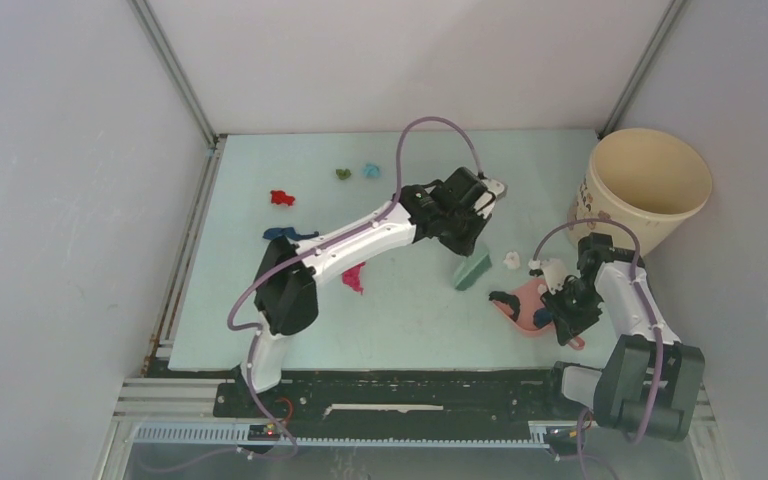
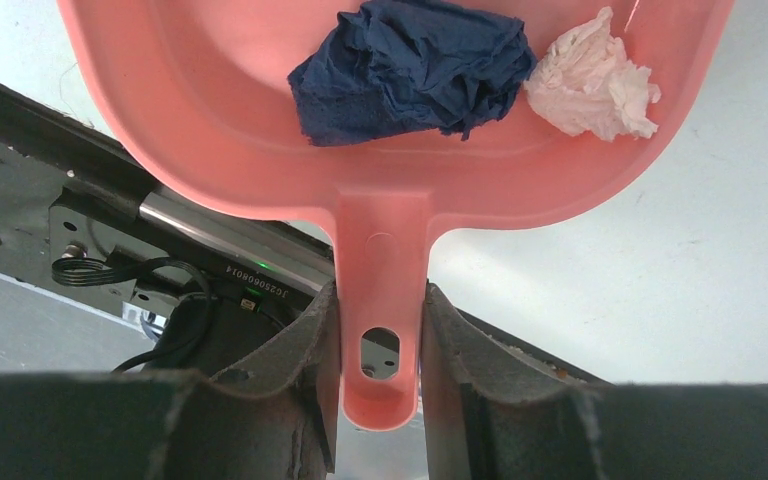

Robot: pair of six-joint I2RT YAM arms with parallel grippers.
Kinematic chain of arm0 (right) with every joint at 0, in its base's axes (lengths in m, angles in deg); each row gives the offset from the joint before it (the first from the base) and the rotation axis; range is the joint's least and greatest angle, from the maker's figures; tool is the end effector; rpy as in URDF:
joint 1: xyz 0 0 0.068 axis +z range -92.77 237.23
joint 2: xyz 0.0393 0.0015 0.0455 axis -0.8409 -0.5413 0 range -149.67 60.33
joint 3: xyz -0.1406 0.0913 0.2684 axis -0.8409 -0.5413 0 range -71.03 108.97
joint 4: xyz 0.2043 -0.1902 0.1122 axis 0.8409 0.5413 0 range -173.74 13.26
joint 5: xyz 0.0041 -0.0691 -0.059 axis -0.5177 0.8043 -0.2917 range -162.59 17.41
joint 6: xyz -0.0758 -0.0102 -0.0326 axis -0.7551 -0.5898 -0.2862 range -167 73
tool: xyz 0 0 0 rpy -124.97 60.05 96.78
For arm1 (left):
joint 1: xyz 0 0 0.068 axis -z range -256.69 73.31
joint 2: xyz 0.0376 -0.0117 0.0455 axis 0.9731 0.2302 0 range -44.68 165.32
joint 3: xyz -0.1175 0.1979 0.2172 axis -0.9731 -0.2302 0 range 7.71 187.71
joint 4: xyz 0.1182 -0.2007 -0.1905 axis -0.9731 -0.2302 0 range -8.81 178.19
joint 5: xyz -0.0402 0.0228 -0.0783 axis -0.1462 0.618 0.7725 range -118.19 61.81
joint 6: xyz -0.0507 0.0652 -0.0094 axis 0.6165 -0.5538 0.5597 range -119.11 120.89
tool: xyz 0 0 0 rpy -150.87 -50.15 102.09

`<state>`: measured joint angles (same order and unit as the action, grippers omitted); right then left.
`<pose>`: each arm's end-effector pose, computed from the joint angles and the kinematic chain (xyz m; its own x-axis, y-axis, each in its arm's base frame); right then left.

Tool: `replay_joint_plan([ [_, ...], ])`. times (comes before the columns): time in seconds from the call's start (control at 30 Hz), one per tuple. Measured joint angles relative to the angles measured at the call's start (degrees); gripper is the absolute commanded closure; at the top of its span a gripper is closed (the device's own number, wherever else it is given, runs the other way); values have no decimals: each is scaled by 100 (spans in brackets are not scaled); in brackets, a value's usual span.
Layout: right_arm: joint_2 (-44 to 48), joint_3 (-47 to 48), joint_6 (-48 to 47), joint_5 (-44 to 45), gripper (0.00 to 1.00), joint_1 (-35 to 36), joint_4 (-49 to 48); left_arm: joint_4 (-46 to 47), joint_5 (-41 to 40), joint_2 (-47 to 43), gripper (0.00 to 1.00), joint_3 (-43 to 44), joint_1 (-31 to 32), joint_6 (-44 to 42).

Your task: Sweep away the paper scraps from the table

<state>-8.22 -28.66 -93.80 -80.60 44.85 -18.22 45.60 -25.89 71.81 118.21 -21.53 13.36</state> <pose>0.1842 -0.0302 0.1826 -0.8261 -0.5577 -0.0813 -0.5636 0.8177 0.1170 0.3097 -0.4500 0.3099 -0.5987 0.4823 -0.6395 0.7230 0.6690 -0.1723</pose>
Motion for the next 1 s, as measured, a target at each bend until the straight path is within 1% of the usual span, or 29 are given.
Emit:
replay_joint_plan([
  [0.1,-76,0,4,0,100,0,-17,-39,686,190,100,0,33,57],
  [0.2,-122,0,15,-4,100,0,-37,201,1320,245,100,33,96,177],
  [0.4,-142,0,24,-4,100,0,-57,417,1856,352,100,361,264,258],
  [0.6,-140,0,57,-11,100,-35,-107,407,1648,352,100,625,175,240],
  [0.8,-140,0,68,-9,100,-52,-114,323,933,367,100,990,-138,57],
  [1.0,-142,0,90,-4,100,-68,-173,310,232,815,100,1690,-361,-74],
])
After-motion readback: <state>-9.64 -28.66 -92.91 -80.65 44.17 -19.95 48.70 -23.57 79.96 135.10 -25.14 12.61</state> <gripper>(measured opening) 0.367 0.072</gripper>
